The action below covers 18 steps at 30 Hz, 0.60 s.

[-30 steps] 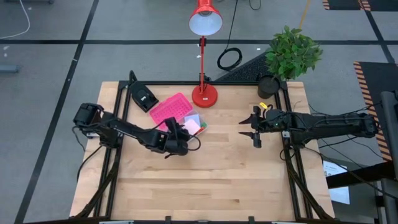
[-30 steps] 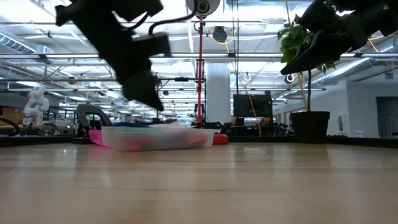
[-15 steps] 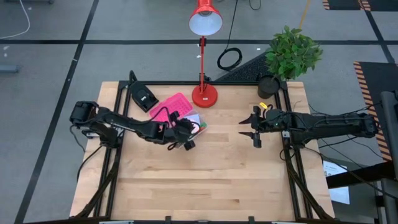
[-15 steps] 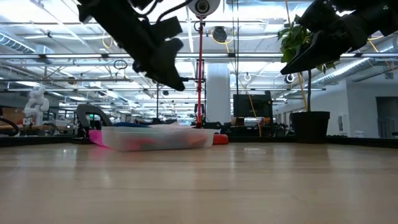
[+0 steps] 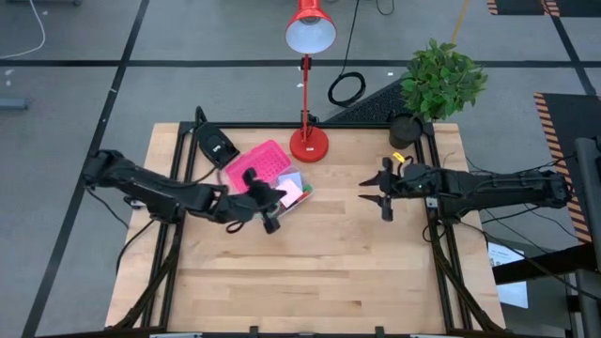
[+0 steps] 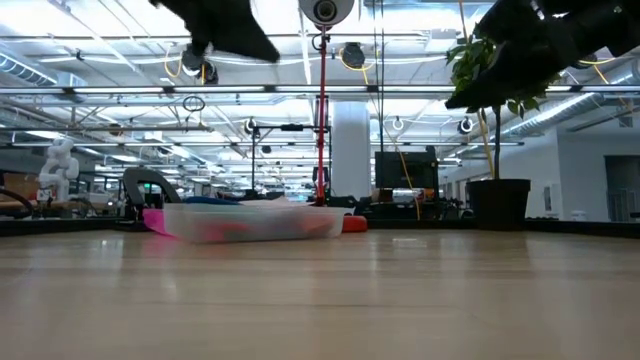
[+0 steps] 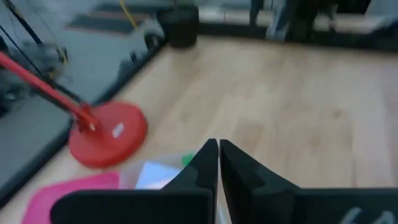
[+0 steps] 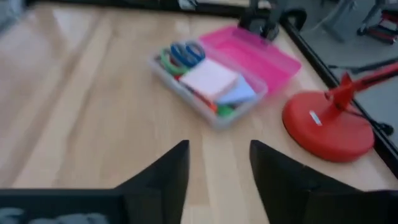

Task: Pack school essentials
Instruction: Return to Home Position

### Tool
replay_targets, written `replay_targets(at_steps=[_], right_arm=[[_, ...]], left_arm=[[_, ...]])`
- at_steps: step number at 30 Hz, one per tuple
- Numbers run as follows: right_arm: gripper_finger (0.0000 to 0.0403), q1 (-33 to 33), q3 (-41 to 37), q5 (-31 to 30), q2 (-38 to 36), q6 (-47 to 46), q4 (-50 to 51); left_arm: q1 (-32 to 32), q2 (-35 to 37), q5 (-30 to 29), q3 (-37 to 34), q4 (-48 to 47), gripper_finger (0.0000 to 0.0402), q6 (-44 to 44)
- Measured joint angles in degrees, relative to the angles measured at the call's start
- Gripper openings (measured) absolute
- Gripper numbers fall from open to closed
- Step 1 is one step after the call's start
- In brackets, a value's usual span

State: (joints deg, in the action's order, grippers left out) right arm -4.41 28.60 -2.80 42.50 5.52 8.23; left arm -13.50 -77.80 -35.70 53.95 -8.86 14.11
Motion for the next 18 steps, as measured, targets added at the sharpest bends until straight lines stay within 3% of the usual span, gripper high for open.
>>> replay_targets(at_steps=[3,6,8,12,18], right_arm=[[0.0118,0.3,0.0,2.7,-0.5,-0.7,-3.1],[0.0059,0.5,0.0,2.3,-1.6,0.8,-5.4],[0.0020,0.5,0.0,1.1,-2.2,2.4,-6.7],[0.0011,0.6,0.0,1.1,-3.9,3.3,-6.7],[0.0002,2.5,0.0,-0.4,-7.8,1.3,-4.2]], left_arm=[[-3.3,4.6,-6.8,0.1,-4.7,0.0017,0.4],[-6.1,9.8,-15.9,0.0,-11.4,0.0005,1.9],[-7.3,13.5,-18.9,-1.8,-12.9,0.0004,2.4],[-9.4,20.1,-14.6,-8.9,-5.3,0.0014,-3.1],[-12.5,26.8,-2.6,-24.3,18.9,0.0004,-15.1]])
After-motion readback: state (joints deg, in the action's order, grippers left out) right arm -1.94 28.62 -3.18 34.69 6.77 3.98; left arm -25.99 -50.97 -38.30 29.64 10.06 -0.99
